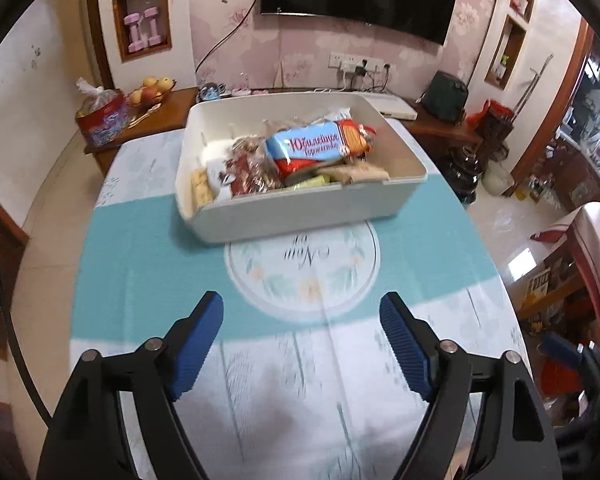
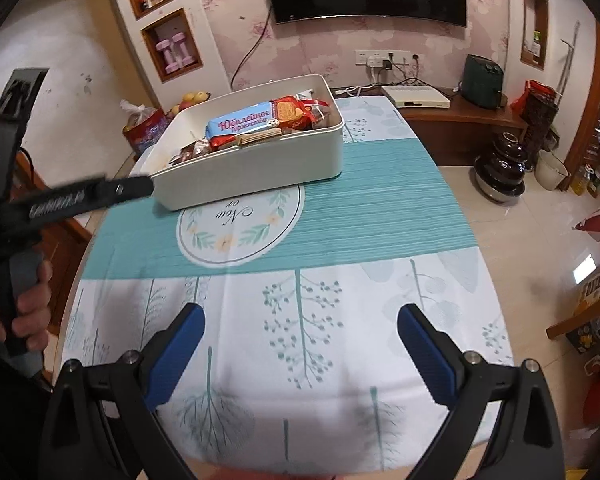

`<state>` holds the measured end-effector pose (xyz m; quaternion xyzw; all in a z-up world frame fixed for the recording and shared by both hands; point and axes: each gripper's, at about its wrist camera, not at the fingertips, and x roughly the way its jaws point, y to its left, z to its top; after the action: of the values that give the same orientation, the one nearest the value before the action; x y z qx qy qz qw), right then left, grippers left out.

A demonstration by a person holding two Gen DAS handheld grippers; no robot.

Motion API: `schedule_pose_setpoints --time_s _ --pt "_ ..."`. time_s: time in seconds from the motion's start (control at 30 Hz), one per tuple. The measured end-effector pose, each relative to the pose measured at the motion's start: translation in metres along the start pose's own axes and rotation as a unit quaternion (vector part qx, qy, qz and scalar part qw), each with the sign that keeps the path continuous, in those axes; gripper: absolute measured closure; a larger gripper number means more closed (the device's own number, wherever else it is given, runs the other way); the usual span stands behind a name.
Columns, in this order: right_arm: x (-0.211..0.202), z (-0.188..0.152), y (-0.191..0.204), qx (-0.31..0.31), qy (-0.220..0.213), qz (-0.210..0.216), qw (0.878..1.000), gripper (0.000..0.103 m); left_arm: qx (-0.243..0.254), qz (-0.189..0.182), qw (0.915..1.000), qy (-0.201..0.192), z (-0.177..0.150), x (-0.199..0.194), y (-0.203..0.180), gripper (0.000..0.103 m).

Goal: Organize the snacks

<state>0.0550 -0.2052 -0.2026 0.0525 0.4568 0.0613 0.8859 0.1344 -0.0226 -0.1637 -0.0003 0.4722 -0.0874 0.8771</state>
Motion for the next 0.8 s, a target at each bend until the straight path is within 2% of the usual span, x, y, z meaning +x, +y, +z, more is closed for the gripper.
schedule_pose_setpoints --time_s 0.07,0.27,0.37,0.57,0.67,0.8 --pt "-0.017 0.003 -0.004 -0.006 0.001 0.001 1.0 0.005 -0.005 -0.003 1.0 0.002 -0.006 -0.018 -0.002 0.013" --pt "-0.064 0.021 -0.014 -0.014 -0.008 0.011 1.0 0.005 -0.008 -0.004 1.0 -0.004 -0.012 -0.078 -0.024 0.009" --pt "-0.084 0.036 -0.018 -0.005 -0.012 0.029 0.999 0.005 -0.019 -0.001 0.9998 -0.01 -0.009 -0.105 -0.034 0.001" --pt "-0.121 0.056 -0.011 -0.008 -0.005 0.043 0.999 0.005 -0.038 0.016 0.9984 -0.038 -0.002 -0.151 -0.043 0.001" --pt "-0.135 0.056 -0.002 -0.021 -0.003 0.061 0.998 0.005 -0.064 0.024 0.9967 -0.045 0.001 -0.162 -0.041 0.001" --pt "-0.149 0.051 0.007 -0.037 -0.006 0.063 0.997 0.004 -0.078 0.055 0.9935 -0.061 -0.006 -0.176 -0.043 0.001"
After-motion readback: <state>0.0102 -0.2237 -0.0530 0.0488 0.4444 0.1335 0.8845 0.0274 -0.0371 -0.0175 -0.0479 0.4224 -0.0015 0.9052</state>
